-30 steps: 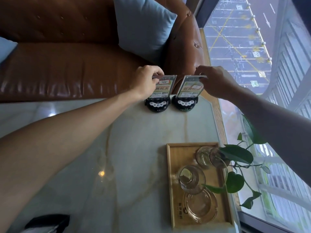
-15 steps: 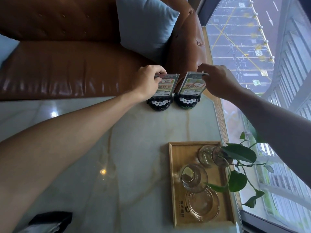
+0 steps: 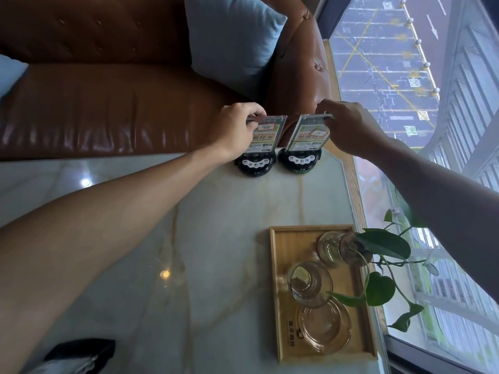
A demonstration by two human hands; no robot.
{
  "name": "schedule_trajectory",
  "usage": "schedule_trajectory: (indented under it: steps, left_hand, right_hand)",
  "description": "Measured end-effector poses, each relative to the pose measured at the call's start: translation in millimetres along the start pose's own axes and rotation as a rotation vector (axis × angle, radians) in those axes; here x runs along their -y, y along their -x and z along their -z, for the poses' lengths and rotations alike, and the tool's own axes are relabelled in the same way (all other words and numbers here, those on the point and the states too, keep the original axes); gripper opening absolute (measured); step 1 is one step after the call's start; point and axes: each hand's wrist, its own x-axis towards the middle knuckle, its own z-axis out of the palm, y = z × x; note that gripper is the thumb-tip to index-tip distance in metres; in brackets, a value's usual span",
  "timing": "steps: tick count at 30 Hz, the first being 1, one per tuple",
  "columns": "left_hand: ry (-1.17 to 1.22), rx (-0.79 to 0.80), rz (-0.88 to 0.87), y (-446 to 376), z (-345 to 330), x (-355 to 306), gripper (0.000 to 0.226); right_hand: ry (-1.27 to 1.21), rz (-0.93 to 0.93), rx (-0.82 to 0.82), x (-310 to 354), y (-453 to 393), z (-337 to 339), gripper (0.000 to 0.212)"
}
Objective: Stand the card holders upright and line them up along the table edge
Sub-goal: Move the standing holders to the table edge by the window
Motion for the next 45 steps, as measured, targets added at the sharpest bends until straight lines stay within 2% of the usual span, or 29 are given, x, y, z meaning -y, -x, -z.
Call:
schedule_trajectory:
  steps: [17, 19, 23, 27, 35, 41, 45]
  left_hand:
    - [0.012, 0.014, 0.021, -5.1, 0.4, -4.6, 0.021]
    - [0.003, 0.025, 0.018, -4.1, 2.8, -5.5, 0.022]
    - [-0.04, 0.016, 0.027, 2.3, 20.8, -4.1, 0.037]
    - [-0.059, 0.004, 0.058, 18.6, 59.1, 2.4, 0.032]
    - [-0.015, -0.007, 0.137, 91.2, 169.1, 27.8, 0.02]
    - [0.04, -0.073, 0.212, 185.3, 244.2, 56.8, 0.031]
    - [0.123, -0.097, 0.228, 254.3, 285.8, 76.0, 0.034]
  right_hand:
    - [0.004, -0.105, 0.009, 4.6, -0.5, -1.0, 0.026]
    - [0.012, -0.11, 0.038, 6.6, 0.2, 0.1, 0.028]
    - [0.019, -0.085, 0.065, 12.3, 6.4, 4.7, 0.04]
    - [0.075, -0.067, 0.009, 28.3, 13.2, 15.3, 0.047]
    - [0.044, 0.03, -0.087, 124.0, 16.5, 49.4, 0.044]
    - [-0.087, 0.092, -0.102, 247.6, 37.8, 46.8, 0.051]
    - [-0.19, 0.145, -0.072, 326.9, 75.8, 27.1, 0.045]
